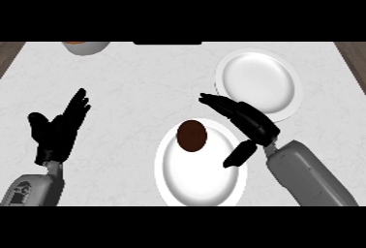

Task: Pick the cupcake from the plate and place it in the plate

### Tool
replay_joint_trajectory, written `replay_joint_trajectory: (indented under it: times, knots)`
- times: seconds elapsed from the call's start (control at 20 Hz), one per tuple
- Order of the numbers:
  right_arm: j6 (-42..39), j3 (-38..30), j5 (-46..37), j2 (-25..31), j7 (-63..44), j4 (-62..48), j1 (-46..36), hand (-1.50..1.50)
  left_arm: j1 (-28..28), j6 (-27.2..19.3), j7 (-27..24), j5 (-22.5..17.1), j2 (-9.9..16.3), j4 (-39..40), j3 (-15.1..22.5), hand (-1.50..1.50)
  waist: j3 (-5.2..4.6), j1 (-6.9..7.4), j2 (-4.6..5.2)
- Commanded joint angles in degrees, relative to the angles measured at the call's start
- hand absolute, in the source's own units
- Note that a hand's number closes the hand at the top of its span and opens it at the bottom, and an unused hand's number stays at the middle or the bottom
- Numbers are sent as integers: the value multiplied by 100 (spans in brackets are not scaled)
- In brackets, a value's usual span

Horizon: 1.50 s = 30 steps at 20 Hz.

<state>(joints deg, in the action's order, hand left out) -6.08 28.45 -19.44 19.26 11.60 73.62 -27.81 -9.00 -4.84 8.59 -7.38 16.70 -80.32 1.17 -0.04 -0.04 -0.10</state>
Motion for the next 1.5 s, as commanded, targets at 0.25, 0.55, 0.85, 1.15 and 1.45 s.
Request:
replay_joint_trajectory:
  times: [0.25, 0.55, 0.85, 1.15, 1.45]
  knots:
    - [-169, 253, -1201, -622, -980, -576, -571, -150, 76, 279, -158, -70, 27, 55, -253, 0, 3, 66, 19]
    - [-936, 139, -1540, -787, -1476, -243, -610, -150, 4, 128, 60, 265, -212, -81, -80, 0, 3, 32, 10]
    - [-979, -59, -2122, -1196, -1317, -643, -543, -150, -145, 398, 182, 178, -80, 34, -433, 0, 4, 31, 13]
    - [-789, -365, -2564, -1514, -1035, -1678, -993, -150, 292, 214, -16, 450, -448, -258, -200, 0, 4, 62, 17]
    - [-745, -201, -3112, -1852, -1187, -1584, -708, -150, -480, 371, 201, 403, -231, 328, -607, 0, 3, 14, 16]
